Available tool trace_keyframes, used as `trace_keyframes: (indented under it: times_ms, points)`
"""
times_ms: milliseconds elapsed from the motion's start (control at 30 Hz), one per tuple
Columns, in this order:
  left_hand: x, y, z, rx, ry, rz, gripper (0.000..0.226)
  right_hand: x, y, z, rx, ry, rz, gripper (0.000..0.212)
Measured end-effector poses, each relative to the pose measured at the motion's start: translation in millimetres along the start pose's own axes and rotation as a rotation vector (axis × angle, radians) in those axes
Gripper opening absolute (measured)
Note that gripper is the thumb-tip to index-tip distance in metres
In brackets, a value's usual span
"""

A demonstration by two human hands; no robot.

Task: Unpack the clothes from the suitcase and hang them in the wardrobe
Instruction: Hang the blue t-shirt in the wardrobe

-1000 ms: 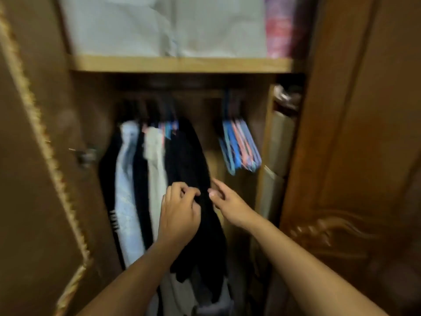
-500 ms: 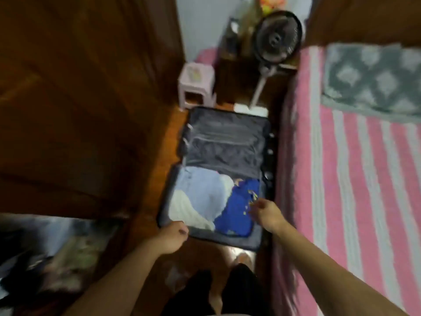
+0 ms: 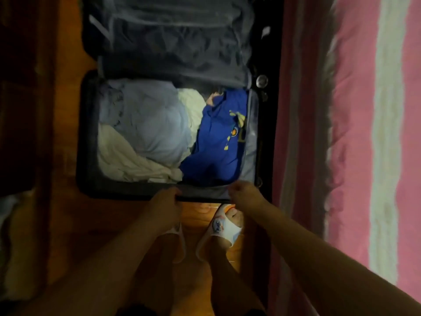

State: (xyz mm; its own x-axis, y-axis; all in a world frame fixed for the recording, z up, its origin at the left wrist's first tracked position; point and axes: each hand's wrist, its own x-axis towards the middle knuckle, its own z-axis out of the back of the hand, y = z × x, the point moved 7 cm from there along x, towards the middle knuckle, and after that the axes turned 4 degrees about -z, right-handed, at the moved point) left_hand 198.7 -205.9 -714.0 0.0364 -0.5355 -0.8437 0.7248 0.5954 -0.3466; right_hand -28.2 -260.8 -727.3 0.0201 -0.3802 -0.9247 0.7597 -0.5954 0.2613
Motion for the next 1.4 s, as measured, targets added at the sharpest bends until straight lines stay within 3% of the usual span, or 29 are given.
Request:
trace_keyframes:
  times_ms: [67, 133, 233, 300, 367, 433, 500, 567, 767, 867, 1000, 1100, 1167, 1233, 1333, 1400]
  points:
    - [44, 34, -14, 0.059, 0.045, -0.008, 0.034, 62, 12, -24, -0.166, -0.027, 0.069, 0.027]
    - [76, 60, -23, 0.076, 0.073, -0.015, 0.027, 119, 18, -46, -0.174, -0.015, 0.08, 0.033]
    - [107, 94, -30, 0.045, 0.051, 0.021, 0.025, 192, 13, -89, 0.216, 0.122, -0.139, 0.035]
    - [112, 108, -26, 0.032, -0.002, 0.046, 0.025, 212, 9, -115, 0.496, 0.128, -0.303, 0.035]
    - [105, 124, -25, 0.012, -0.028, 0.09, 0.023, 214, 4, -125, 0.628, -0.013, -0.309, 0.029]
    - [87, 126, -23, -0.015, -0.022, 0.103, 0.019, 190, -5, -114, 0.685, -0.27, -0.262, 0.021]
    - [62, 112, -18, -0.023, -0.021, 0.089, 0.01, 143, -14, -85, 0.778, -0.48, -0.224, 0.018]
    - [28, 88, -9, 0.004, -0.005, 0.066, 0.018, 87, -18, -48, 0.893, -0.569, -0.201, 0.01]
    - [-98, -4, 39, -0.055, 0.056, -0.036, 0.019, -113, 35, 78, 0.89, -0.436, 0.105, 0.014]
    - [-161, -62, 78, -0.107, -0.018, -0.137, 0.014, -240, 61, 130, 0.865, -0.444, 0.258, 0.019]
    - [-231, -139, 105, -0.171, 0.008, -0.288, 0.037, -386, 82, 155, 1.041, -0.403, 0.384, 0.01]
    - [-284, -196, 116, -0.21, 0.089, -0.5, 0.079, -477, 107, 160, 1.227, -0.4, 0.525, 0.039]
    - [-310, -232, 126, -0.168, 0.056, -0.614, 0.098, -535, 121, 170, 1.34, -0.427, 0.637, 0.039]
    - [-329, -264, 142, 0.004, -0.059, -0.685, 0.085, -588, 125, 184, 1.423, -0.46, 0.755, 0.023]
    - [-356, -303, 157, 0.279, -0.144, -0.859, 0.017, -652, 103, 203, 1.523, -0.57, 0.856, 0.015]
    - [-368, -321, 169, 0.164, -0.142, -0.882, 0.017, -686, 71, 214, 1.605, -0.694, 0.883, 0.012]
